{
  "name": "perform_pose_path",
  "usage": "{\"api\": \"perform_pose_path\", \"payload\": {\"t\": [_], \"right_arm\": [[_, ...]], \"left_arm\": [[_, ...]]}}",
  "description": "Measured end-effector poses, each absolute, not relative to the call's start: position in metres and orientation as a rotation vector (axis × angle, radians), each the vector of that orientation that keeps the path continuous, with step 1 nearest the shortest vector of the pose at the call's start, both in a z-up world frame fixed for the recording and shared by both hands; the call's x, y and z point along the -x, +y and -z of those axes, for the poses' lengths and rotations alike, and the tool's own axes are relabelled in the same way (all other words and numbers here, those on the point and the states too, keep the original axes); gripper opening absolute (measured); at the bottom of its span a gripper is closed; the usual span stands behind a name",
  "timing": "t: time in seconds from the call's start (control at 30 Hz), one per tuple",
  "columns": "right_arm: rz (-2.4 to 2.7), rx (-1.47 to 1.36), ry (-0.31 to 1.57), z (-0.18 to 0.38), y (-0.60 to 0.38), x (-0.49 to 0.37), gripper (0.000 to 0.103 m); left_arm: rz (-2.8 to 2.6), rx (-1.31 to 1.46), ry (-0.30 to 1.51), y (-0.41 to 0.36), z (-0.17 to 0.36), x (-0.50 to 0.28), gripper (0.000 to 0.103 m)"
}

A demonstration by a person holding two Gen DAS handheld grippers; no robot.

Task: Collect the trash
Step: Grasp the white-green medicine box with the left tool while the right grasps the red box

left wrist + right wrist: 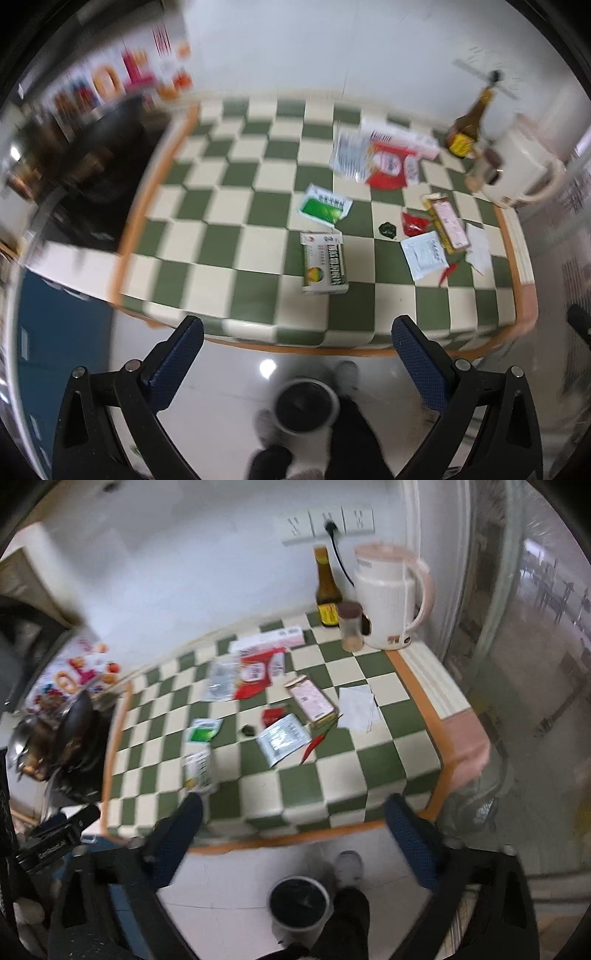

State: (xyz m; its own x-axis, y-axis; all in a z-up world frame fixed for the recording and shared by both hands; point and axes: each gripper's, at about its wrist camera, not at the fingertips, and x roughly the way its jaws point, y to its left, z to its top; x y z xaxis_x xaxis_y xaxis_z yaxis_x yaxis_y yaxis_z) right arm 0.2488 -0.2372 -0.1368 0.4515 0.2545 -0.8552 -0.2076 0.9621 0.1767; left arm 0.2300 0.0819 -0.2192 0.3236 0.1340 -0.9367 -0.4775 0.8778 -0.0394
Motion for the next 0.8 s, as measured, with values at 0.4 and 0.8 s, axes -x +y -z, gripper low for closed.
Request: {"api": "perform_pose_path", "payload": {"t": [0.4,0.8], "right_arm": [[-0.338,0.126,1.356,0.317,-0.183,-0.499,0.082],[-0.409,0.411,1.393,0.389,-0.110,-0.546,0.061]], "left_arm": [[-0.518,0.536,1.538,0.102,0.404,-0.342,0.068],[-0.651,0.435,1.446,0.086,0.363,-0.336,0.064]]}}
